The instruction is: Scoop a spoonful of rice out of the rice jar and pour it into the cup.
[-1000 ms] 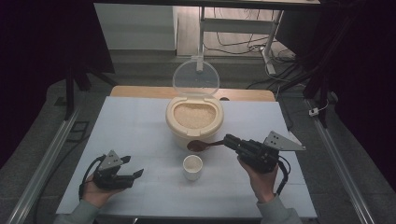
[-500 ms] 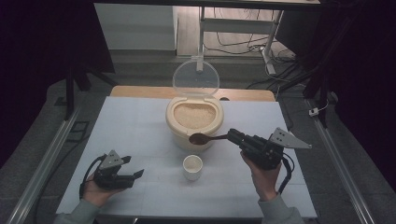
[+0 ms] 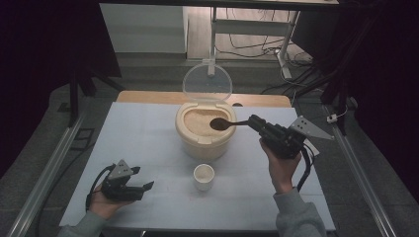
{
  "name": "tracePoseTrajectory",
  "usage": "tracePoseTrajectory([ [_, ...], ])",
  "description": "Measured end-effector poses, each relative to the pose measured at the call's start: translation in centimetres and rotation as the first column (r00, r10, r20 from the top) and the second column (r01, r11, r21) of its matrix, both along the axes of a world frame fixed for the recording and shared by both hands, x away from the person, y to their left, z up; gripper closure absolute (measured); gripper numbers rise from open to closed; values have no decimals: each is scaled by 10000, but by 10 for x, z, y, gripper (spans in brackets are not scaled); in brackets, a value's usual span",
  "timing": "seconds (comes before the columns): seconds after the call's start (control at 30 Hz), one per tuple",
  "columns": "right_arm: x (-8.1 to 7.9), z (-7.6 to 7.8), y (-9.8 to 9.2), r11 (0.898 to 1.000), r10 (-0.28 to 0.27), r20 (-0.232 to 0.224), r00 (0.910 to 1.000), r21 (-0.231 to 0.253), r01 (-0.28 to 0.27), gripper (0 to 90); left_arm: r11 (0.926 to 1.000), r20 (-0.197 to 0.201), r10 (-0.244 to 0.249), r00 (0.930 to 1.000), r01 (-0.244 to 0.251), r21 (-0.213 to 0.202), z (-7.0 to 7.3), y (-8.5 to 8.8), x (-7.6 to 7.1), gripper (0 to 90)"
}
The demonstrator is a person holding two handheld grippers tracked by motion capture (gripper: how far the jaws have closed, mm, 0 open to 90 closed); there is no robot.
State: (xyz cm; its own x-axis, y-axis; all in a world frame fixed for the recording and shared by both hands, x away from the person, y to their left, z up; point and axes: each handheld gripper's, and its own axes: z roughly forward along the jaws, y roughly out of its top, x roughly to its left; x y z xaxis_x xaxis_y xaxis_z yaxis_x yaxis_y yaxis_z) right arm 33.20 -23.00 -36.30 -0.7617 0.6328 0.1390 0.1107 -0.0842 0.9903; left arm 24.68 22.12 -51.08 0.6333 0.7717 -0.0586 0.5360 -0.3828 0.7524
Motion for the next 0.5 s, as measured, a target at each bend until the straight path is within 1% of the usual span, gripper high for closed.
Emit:
tracePoseTrajectory([
  [0.07,6,2,1,9998,-164,-61,9998,-116,163,828,10000,-38,4,10000,-4,1,0,0,0,237],
  [0.17,14,3,7,9981,-385,-103,9992,-492,379,828,10000,-54,6,10000,-6,4,-1,0,0,234],
  [0.3,24,3,15,9946,-517,-174,9985,-913,499,828,10000,-68,20,10000,-20,-14,-1,1,1,232],
  [0.47,33,5,25,9844,-835,1,9965,-1554,825,828,10000,-125,-15,9999,15,-4,-2,1,1,232],
  [0.5,35,6,29,9789,-941,62,9955,-1816,937,828,10000,-128,-22,9999,22,-1,-2,1,1,231],
])
